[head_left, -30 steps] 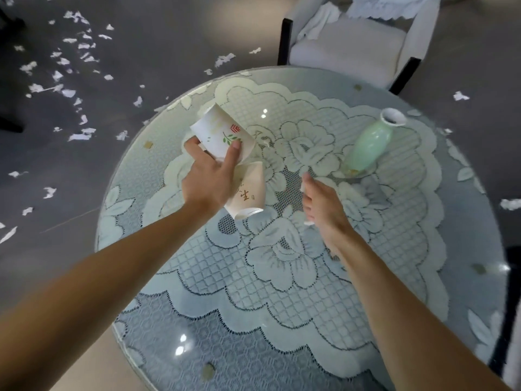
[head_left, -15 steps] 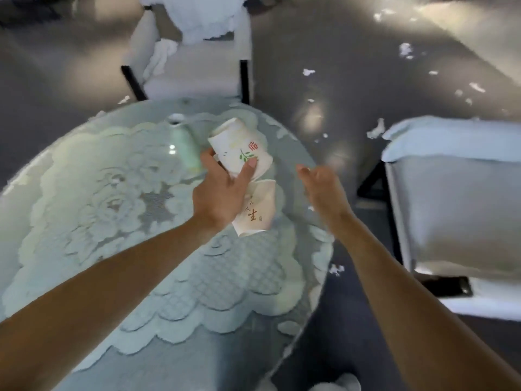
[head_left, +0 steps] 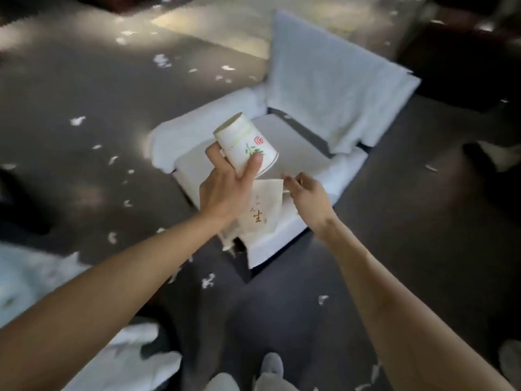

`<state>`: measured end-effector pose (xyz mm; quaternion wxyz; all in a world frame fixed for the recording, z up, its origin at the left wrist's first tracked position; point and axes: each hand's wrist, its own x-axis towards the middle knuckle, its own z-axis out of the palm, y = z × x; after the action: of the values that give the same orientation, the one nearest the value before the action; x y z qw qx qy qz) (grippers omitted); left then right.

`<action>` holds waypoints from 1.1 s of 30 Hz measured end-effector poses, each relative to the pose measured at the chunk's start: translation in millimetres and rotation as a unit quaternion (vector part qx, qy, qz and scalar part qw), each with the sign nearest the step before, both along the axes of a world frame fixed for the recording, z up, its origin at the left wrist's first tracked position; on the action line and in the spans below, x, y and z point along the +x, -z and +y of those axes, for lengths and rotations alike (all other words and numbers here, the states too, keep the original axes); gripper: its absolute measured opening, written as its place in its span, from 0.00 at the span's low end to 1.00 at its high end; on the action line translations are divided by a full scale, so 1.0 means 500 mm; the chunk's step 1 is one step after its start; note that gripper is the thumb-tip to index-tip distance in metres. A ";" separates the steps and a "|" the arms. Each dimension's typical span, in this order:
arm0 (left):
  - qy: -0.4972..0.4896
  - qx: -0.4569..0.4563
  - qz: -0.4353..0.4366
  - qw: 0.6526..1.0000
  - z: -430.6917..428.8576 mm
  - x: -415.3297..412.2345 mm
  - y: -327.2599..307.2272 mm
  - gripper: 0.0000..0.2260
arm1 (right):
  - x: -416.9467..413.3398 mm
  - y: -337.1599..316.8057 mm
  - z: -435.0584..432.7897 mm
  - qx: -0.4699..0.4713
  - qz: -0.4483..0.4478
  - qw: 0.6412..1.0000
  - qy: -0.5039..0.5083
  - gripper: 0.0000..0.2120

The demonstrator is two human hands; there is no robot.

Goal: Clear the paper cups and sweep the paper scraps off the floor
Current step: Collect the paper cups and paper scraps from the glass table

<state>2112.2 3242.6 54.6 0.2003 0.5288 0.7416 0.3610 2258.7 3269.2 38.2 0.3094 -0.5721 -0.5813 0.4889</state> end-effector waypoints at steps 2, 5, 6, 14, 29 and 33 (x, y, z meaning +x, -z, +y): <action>0.054 -0.006 0.002 0.998 0.072 0.120 -0.010 0.23 | 0.122 -0.006 0.042 0.000 0.000 0.998 0.060 0.17; 0.136 -0.012 0.005 0.991 0.177 0.295 -0.019 0.19 | 0.298 -0.008 0.097 -0.002 0.001 0.987 0.160 0.19; 0.158 -0.012 0.002 0.987 0.213 0.354 -0.016 0.20 | 0.354 -0.007 0.114 0.001 -0.004 0.981 0.193 0.18; 0.346 0.004 -0.042 0.937 0.501 0.809 -0.002 0.27 | 0.764 0.016 0.304 0.007 -0.044 0.929 0.367 0.21; 0.495 0.020 0.019 0.868 1.080 1.559 -0.031 0.24 | 1.471 -0.010 0.717 0.031 -0.049 0.849 0.524 0.13; 0.507 0.028 0.058 0.860 1.228 1.791 -0.007 0.26 | 1.700 0.013 0.851 0.014 -0.038 0.848 0.528 0.16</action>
<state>3007.6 3856.8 58.1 0.2973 0.8570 0.3709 0.1988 3108.6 3694.5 31.7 0.5066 -0.8065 -0.2094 0.2215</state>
